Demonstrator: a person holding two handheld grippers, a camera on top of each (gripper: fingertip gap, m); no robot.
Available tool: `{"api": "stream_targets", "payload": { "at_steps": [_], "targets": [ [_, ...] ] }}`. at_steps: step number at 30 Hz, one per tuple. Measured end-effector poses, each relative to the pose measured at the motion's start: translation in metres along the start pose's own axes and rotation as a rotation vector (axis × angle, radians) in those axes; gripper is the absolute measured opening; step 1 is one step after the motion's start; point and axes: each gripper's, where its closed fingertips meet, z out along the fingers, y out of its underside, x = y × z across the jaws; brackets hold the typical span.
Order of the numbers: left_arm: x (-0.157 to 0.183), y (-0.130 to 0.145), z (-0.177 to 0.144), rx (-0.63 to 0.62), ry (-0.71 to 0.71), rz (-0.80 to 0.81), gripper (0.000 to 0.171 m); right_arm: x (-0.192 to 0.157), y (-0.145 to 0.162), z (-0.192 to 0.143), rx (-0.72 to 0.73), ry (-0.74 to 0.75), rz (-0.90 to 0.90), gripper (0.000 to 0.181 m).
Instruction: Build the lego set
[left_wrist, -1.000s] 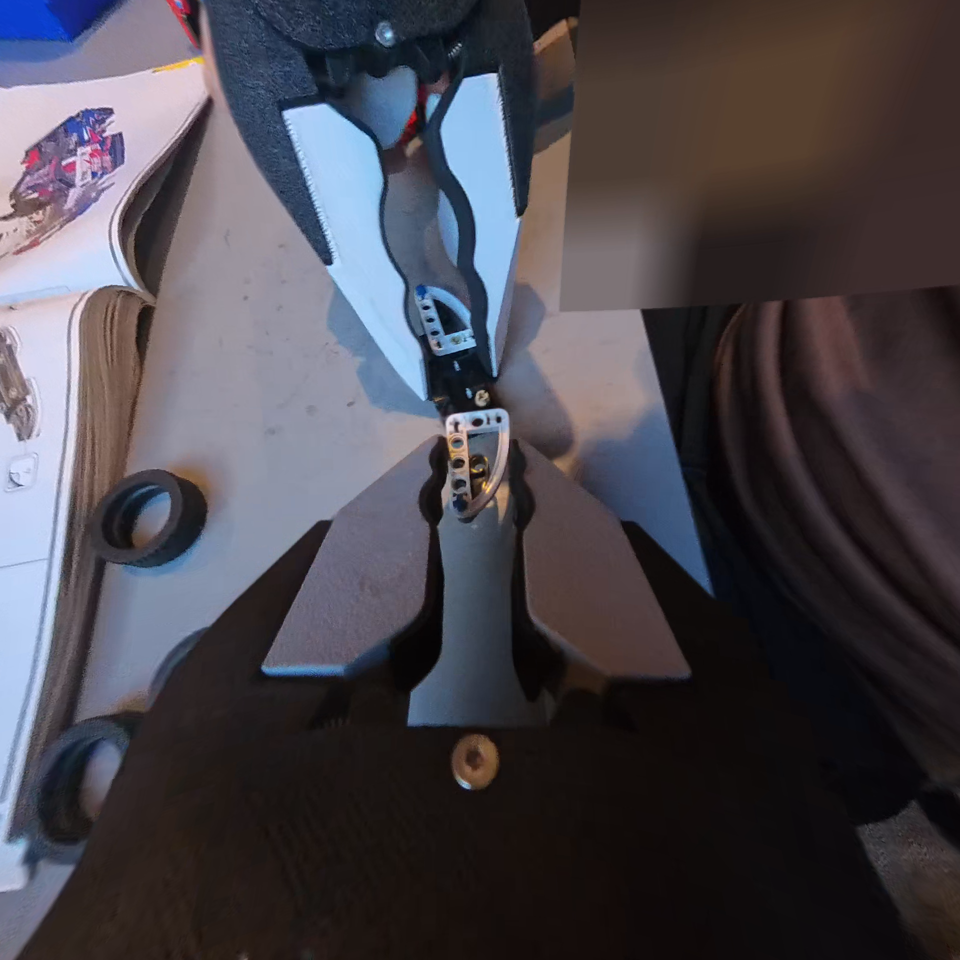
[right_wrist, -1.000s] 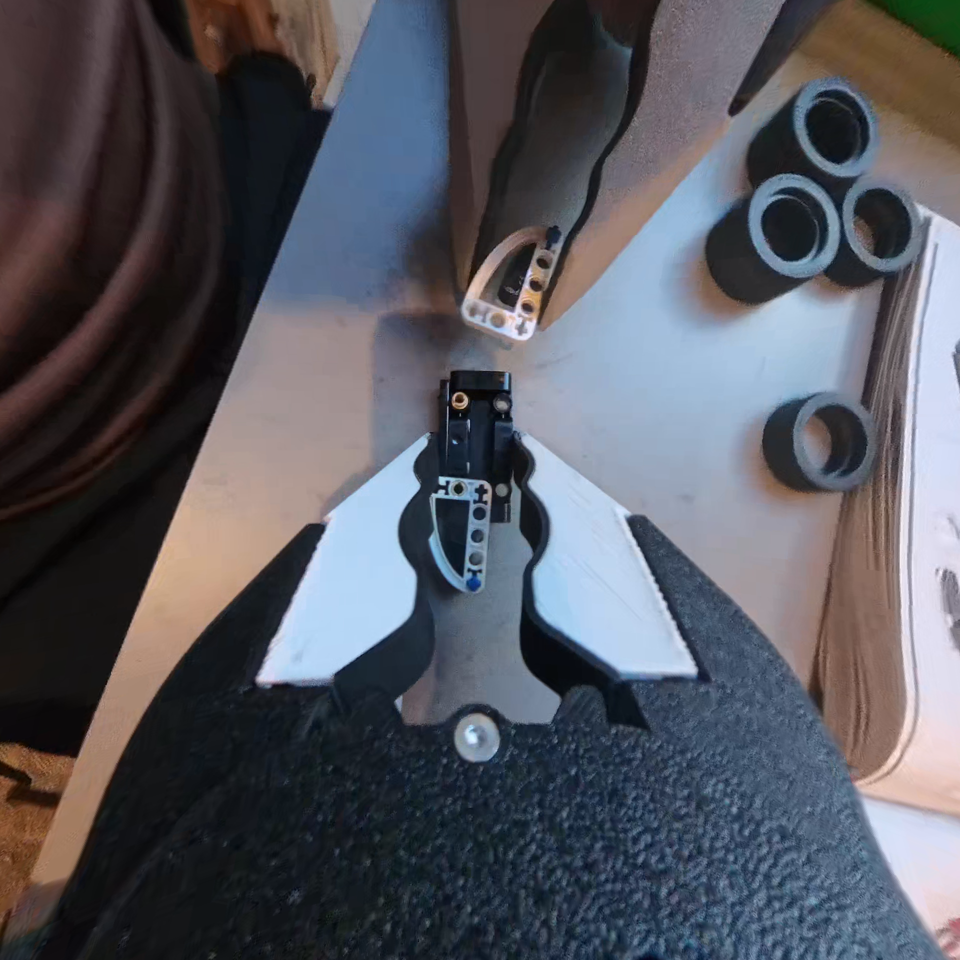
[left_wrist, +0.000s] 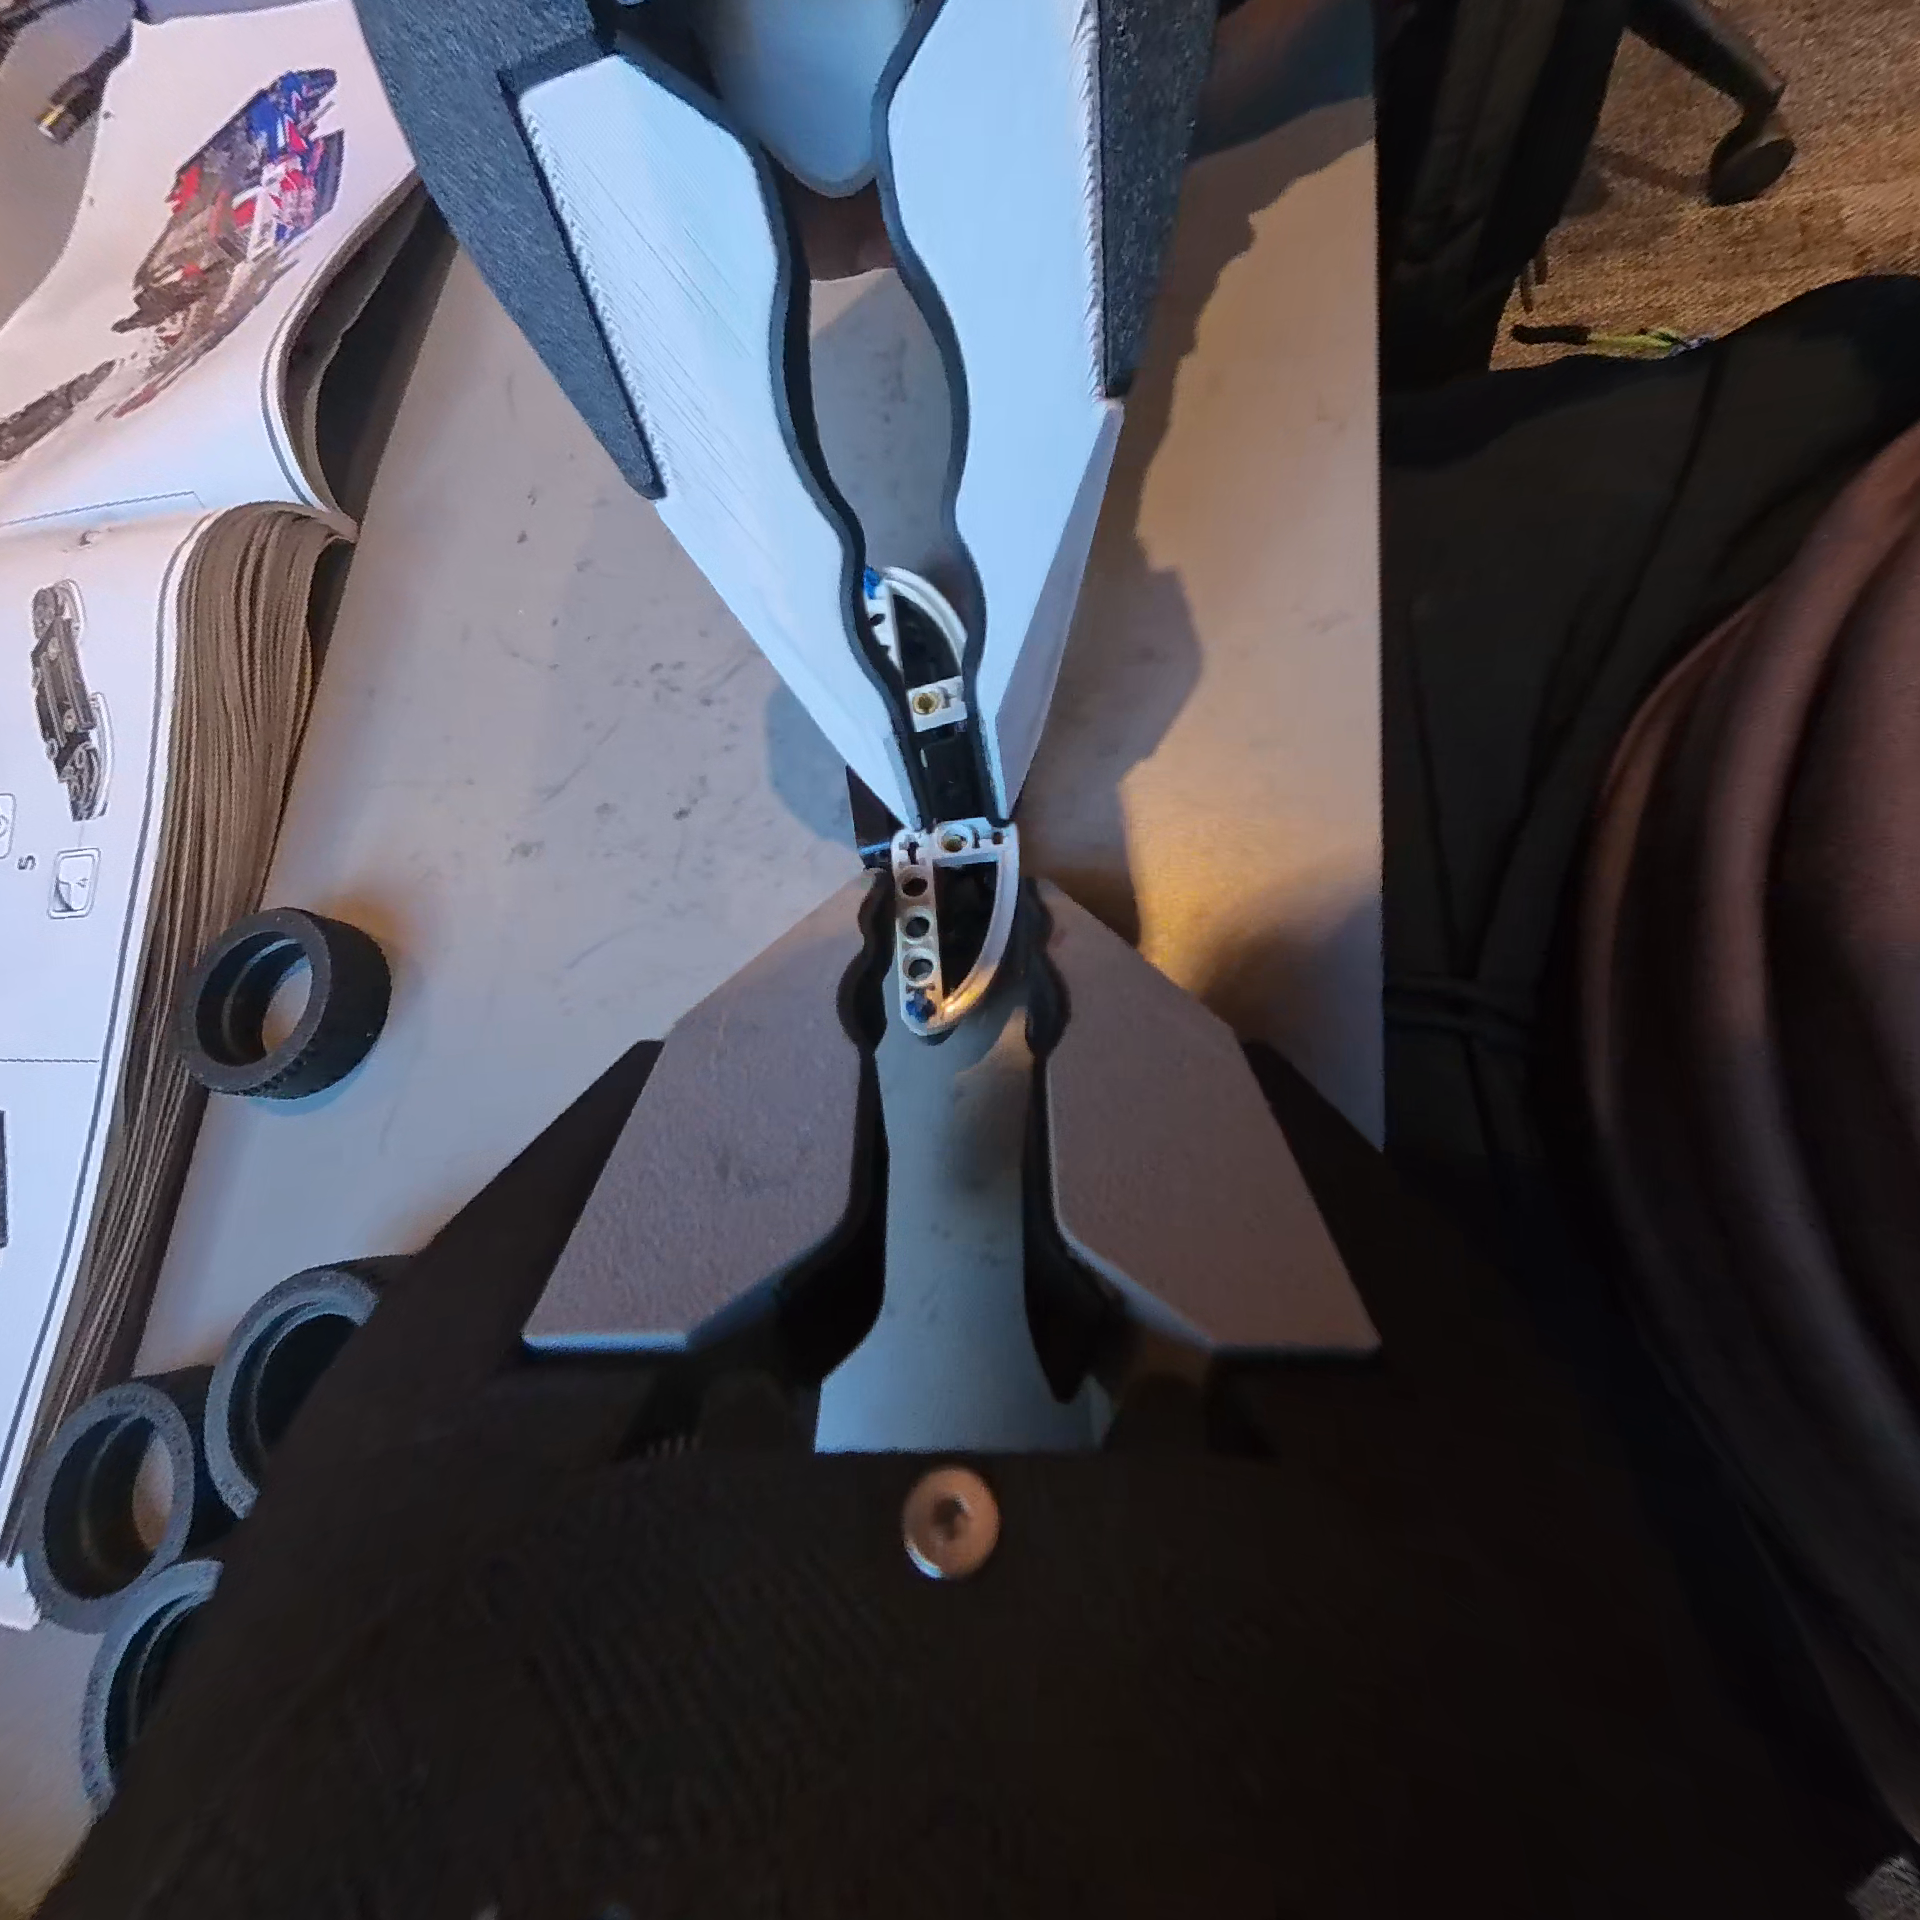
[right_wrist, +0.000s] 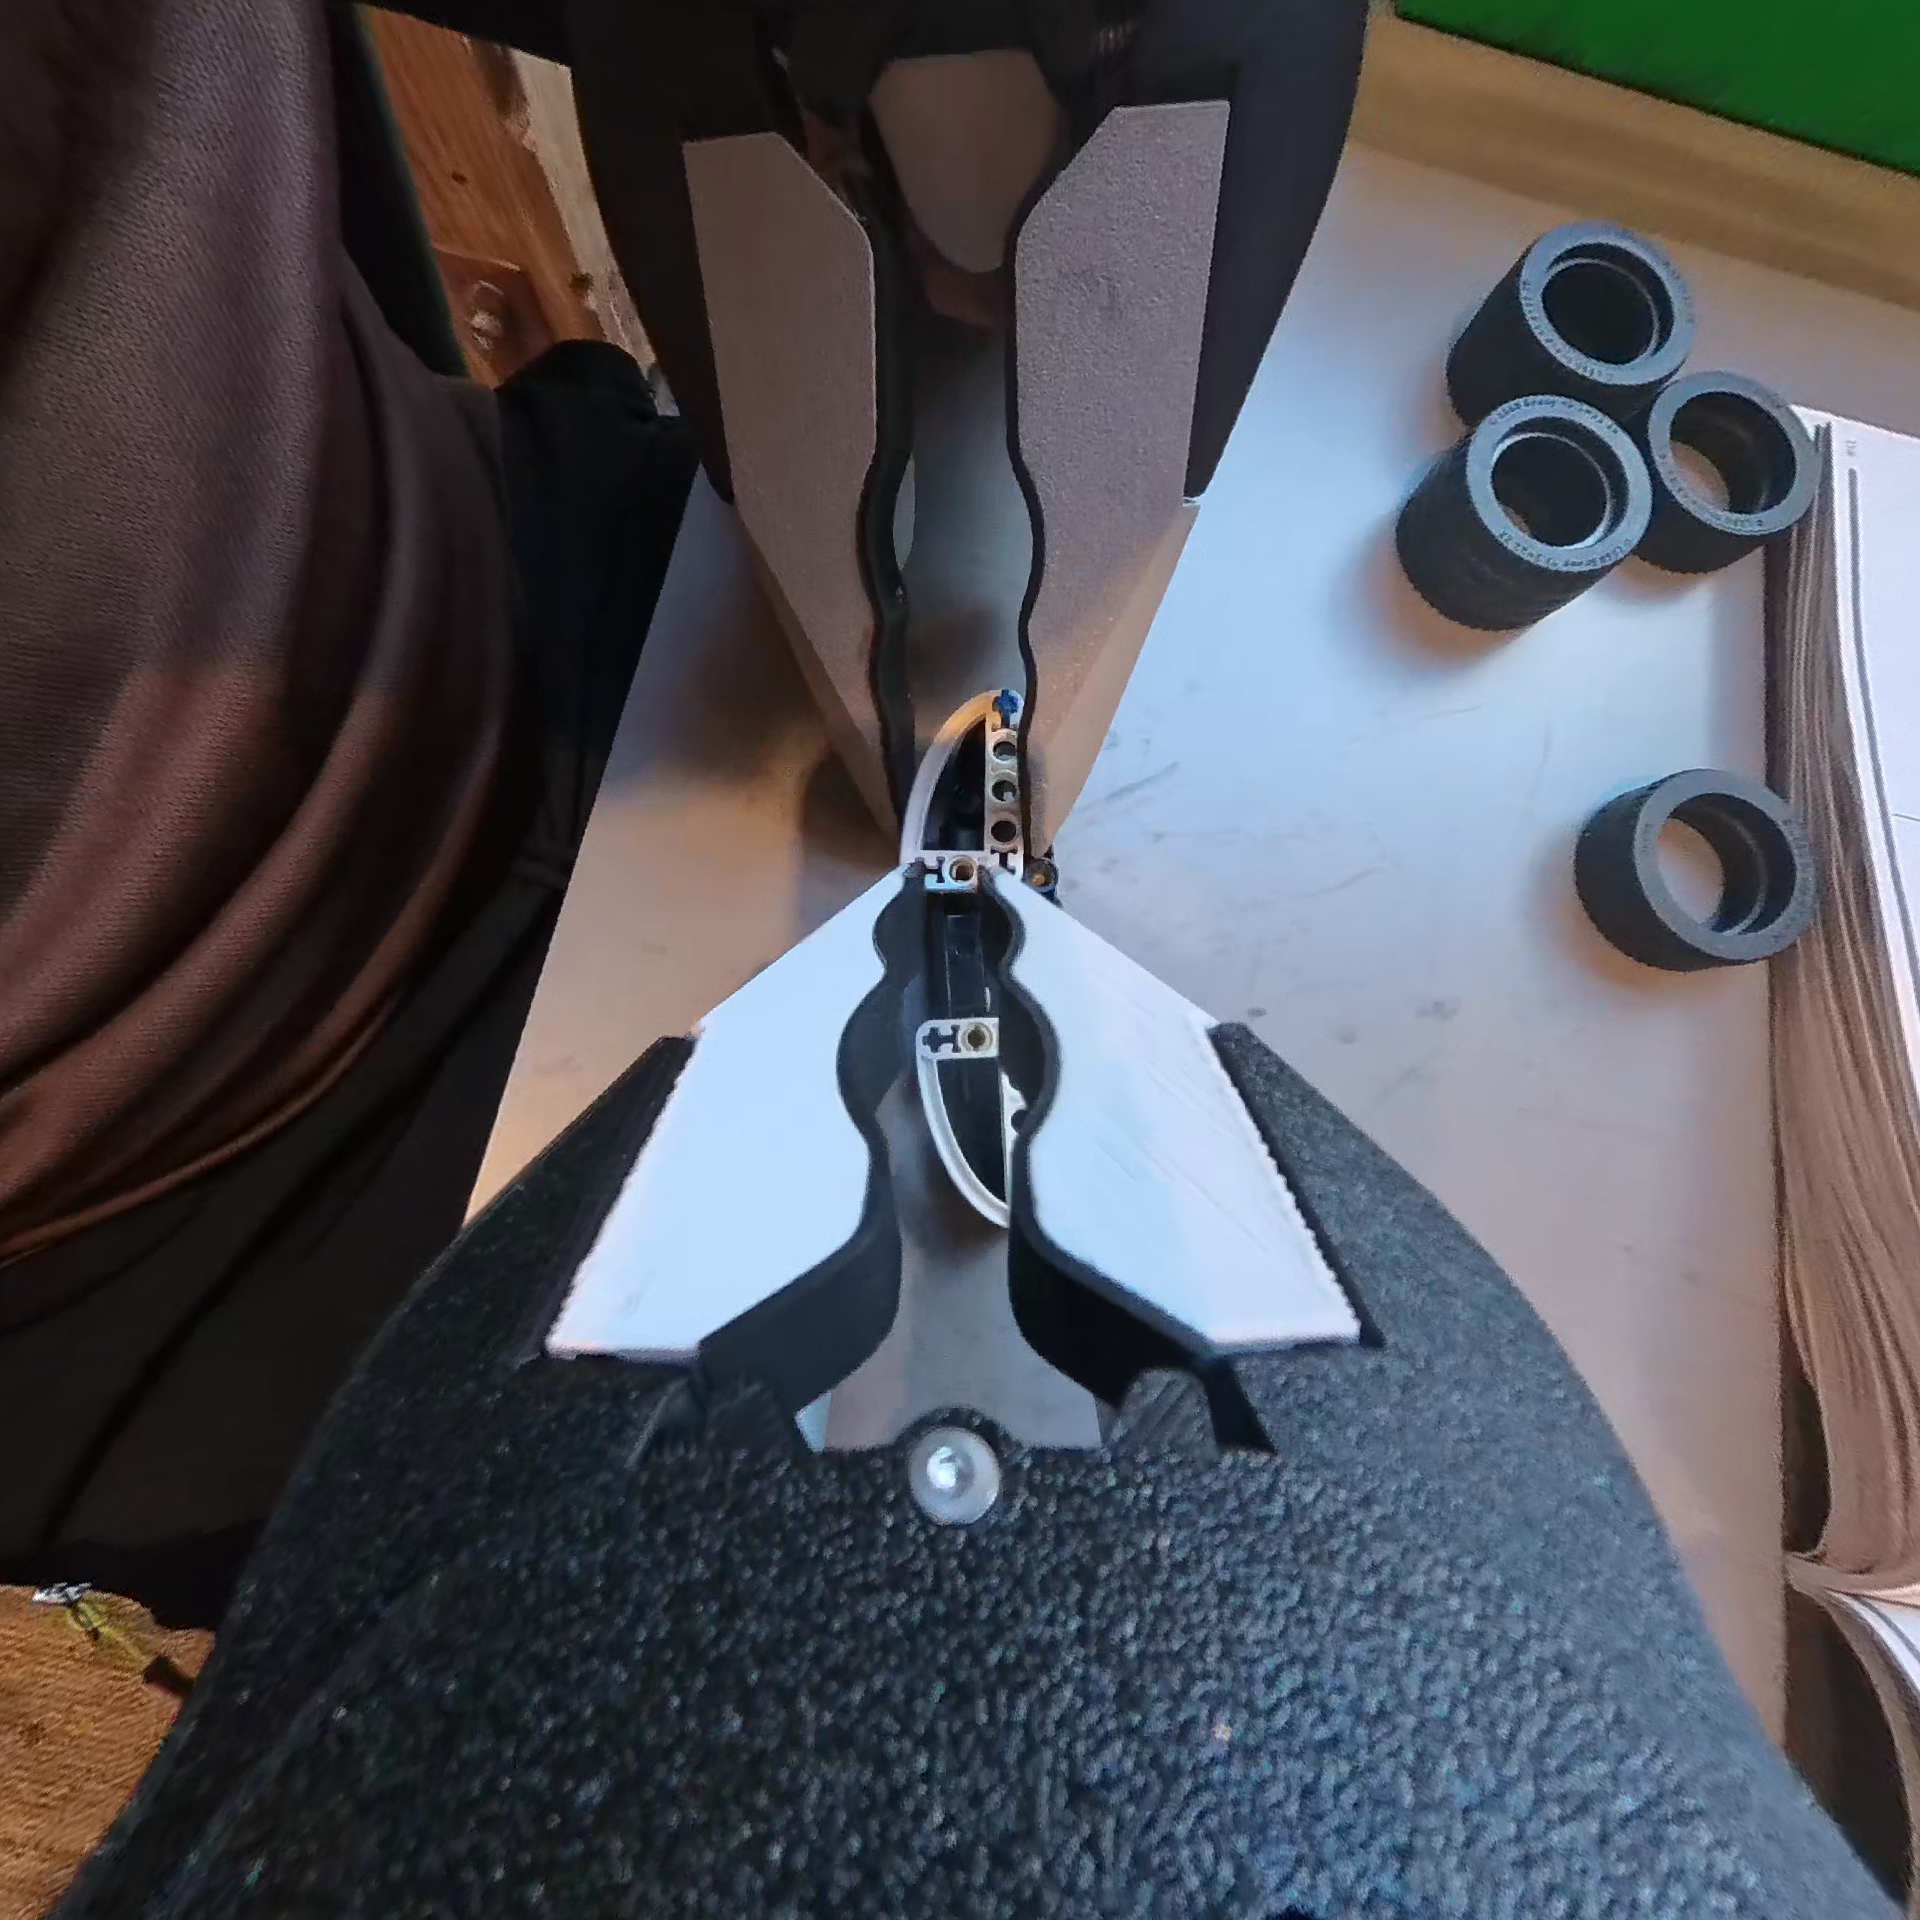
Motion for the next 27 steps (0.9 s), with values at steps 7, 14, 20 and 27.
{"api": "stream_targets", "payload": {
  "at_steps": [7, 14, 20, 27],
  "targets": [
    [0.000, 0.001, 0.000, 0.014, 0.055, -0.027, 0.021, 0.001, 0.000, 0.002, -0.036, -0.042, 0.085, 0.001],
    [-0.001, 0.003, 0.001, 0.019, 0.126, -0.064, 0.021, 0.003, 0.001, 0.003, -0.137, -0.055, 0.150, 0.000],
    [-0.003, 0.005, 0.003, 0.023, 0.113, 0.080, 0.020, 0.000, 0.000, 0.008, -0.225, 0.014, 0.092, 0.000],
    [-0.007, 0.003, 0.006, 0.032, 0.114, 0.095, 0.021, 0.010, 0.004, -0.002, -0.086, 0.076, 0.262, 0.000]
  ]
}}
